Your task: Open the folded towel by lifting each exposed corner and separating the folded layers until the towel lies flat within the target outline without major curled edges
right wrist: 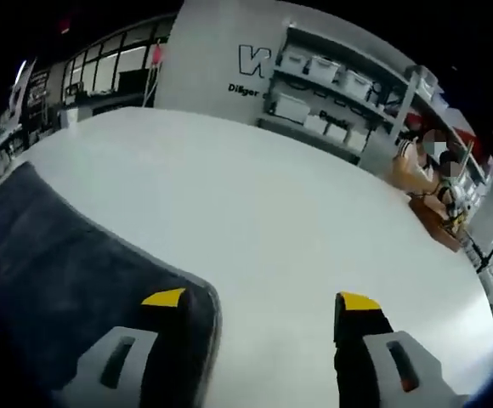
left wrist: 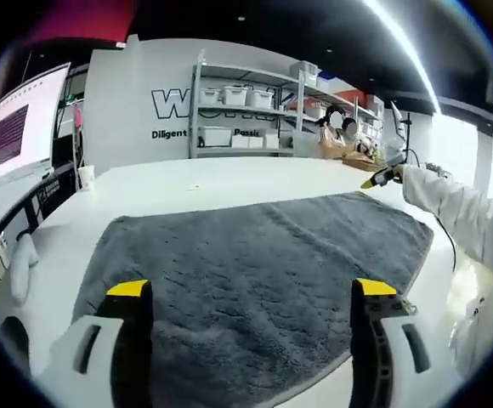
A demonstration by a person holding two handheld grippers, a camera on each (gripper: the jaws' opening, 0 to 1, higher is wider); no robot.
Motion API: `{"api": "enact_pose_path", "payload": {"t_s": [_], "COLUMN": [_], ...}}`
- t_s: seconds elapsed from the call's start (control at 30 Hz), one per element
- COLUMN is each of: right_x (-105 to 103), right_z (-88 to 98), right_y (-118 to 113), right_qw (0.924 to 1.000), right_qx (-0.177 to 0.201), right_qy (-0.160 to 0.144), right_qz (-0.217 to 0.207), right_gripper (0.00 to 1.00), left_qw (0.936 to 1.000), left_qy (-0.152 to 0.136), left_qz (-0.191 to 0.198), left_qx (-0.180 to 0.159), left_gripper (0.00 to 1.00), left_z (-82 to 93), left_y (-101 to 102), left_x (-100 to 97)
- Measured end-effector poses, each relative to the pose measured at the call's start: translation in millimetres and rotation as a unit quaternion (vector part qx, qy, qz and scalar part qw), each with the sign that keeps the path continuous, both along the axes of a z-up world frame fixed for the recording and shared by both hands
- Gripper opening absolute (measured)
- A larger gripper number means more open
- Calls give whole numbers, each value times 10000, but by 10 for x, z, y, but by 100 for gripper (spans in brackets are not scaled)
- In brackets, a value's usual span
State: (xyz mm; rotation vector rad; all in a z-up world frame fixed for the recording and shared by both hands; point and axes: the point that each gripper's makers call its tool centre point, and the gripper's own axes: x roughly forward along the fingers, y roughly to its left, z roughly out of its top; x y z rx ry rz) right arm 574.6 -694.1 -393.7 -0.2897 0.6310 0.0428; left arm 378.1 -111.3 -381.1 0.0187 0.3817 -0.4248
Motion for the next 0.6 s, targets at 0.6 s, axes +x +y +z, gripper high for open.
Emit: {"api": "enact_pose_path", "payload": {"t_s": [0.6], "right_x": [-688], "right_z": [238], "right_y": [801], "right_qw": [9931], "right_qx": [1044], "right_qy": [-38], "right_qz": [532], "right_gripper": [99], "left_qw": [9998], "left_qy": [-3], "left_qz": [-55], "left_qx": [210], "left_gripper": [95], "left_z": [178], "left_y": [316], "left_x": [680]}}
